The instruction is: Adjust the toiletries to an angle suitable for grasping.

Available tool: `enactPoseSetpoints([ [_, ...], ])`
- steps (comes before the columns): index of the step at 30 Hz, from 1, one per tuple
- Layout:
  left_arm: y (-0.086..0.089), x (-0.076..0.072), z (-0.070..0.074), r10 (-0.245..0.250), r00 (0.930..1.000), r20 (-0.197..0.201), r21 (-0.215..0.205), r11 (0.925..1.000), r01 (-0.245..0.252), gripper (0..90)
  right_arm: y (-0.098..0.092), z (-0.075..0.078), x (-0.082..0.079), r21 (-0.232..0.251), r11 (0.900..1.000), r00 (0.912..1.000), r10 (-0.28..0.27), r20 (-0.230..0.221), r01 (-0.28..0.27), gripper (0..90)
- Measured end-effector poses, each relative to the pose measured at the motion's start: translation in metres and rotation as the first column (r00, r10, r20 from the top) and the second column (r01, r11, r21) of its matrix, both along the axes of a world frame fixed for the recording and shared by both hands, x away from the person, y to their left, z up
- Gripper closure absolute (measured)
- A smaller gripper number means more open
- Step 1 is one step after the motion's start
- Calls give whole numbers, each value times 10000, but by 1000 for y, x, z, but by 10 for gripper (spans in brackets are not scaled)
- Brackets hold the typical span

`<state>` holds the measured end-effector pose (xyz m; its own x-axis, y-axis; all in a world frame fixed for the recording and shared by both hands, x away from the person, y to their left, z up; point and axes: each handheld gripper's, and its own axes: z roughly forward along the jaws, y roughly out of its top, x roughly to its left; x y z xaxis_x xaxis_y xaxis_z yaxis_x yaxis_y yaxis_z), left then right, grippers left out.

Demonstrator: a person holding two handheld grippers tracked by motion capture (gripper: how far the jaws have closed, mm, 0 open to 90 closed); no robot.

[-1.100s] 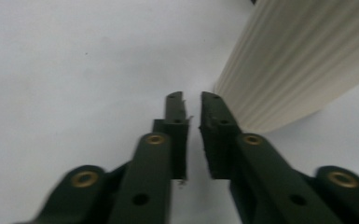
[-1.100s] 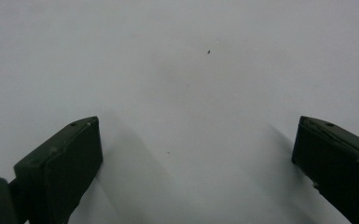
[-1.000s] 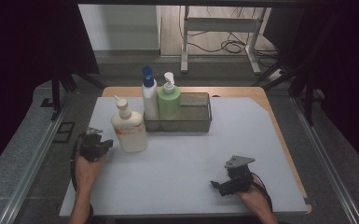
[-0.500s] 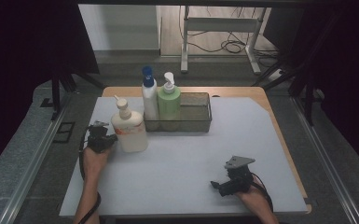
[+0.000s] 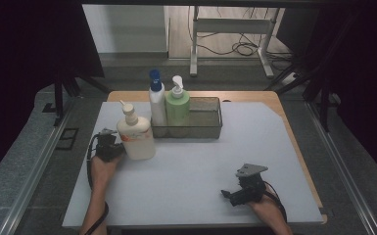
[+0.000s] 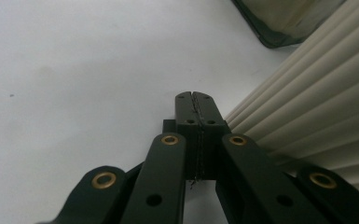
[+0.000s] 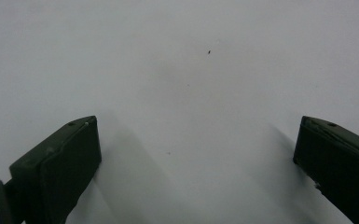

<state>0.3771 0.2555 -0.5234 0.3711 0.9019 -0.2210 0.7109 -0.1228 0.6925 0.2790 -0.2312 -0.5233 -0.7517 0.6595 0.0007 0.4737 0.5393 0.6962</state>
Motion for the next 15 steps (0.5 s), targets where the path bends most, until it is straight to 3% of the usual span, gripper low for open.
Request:
enactPoseSetpoints([
  [15,-13,-12,0,-506,9987,19,41,9987,506,892,0,0,0,0,10000,10000,3,6,-3,3],
])
